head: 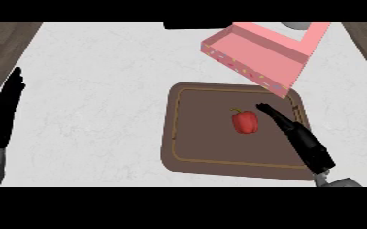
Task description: Pick the bell pepper from the tray and place it in the cardboard box
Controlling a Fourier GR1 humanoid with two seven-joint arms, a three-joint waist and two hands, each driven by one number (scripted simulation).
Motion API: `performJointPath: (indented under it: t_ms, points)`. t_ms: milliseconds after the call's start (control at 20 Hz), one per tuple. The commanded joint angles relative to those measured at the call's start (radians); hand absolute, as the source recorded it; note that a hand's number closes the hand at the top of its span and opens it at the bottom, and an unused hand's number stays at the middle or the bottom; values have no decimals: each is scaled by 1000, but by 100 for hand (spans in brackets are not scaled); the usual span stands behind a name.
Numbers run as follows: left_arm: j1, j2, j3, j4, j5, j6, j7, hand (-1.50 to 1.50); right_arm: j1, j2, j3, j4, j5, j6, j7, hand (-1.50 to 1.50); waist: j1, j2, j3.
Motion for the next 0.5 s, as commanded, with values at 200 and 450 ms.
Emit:
performJointPath:
  t_ms: [200, 450]
  points:
    - [15, -91, -88, -45, -20, -7, -10, 0, -302, 168, -54, -181, 75, -195, -58, -150, 26, 22, -27]
    - [27, -138, -121, -73, 4, -20, 22, 0, -248, 186, -123, -139, 322, -545, 61, -150, -11, 19, -27]
